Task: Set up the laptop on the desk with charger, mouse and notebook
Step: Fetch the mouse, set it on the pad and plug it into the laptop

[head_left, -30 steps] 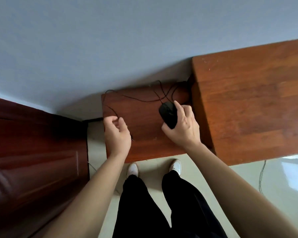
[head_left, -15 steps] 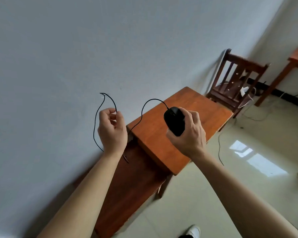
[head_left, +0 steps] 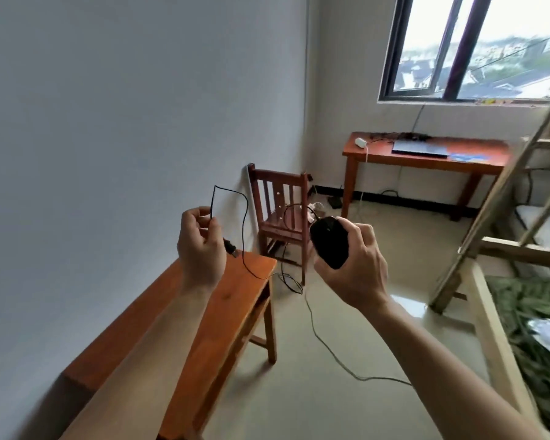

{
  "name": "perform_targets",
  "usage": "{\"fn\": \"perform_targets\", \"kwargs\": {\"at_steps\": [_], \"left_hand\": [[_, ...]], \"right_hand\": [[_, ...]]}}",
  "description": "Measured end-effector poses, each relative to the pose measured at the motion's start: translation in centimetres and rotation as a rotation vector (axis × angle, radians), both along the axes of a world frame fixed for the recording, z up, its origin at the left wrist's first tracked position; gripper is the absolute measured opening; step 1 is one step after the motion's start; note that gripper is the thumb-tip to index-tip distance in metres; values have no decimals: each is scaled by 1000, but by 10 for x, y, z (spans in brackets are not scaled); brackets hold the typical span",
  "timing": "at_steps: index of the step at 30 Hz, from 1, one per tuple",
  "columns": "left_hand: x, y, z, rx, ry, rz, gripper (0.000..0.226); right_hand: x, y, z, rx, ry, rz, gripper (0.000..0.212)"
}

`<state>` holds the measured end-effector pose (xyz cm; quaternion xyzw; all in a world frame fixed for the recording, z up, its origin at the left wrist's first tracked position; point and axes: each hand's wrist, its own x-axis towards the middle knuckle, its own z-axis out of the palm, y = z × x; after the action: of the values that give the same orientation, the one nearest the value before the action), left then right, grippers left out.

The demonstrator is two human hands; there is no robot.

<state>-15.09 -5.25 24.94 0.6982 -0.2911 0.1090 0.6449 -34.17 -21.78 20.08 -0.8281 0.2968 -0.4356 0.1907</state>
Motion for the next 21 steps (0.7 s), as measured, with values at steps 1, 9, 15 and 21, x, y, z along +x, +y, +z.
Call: {"fn": "perform_targets", "kwargs": {"at_steps": [1,9,15,21], "left_hand": [[-11,-34,-1,-1,18,-24,14],[-57,-196,-9,9,179,-187,8],[-53,-310,-34,61,198,-268,9],[-13,-506,-68,95,226,-408,11]], "right_hand": [[-20,-28,1,-11,2,-33,79],[-113,-171,-9,54,27,-246,77],[-121,-262,-33,124,53,-335,75],[-84,-427,-62,168,126,-415,76]]}}
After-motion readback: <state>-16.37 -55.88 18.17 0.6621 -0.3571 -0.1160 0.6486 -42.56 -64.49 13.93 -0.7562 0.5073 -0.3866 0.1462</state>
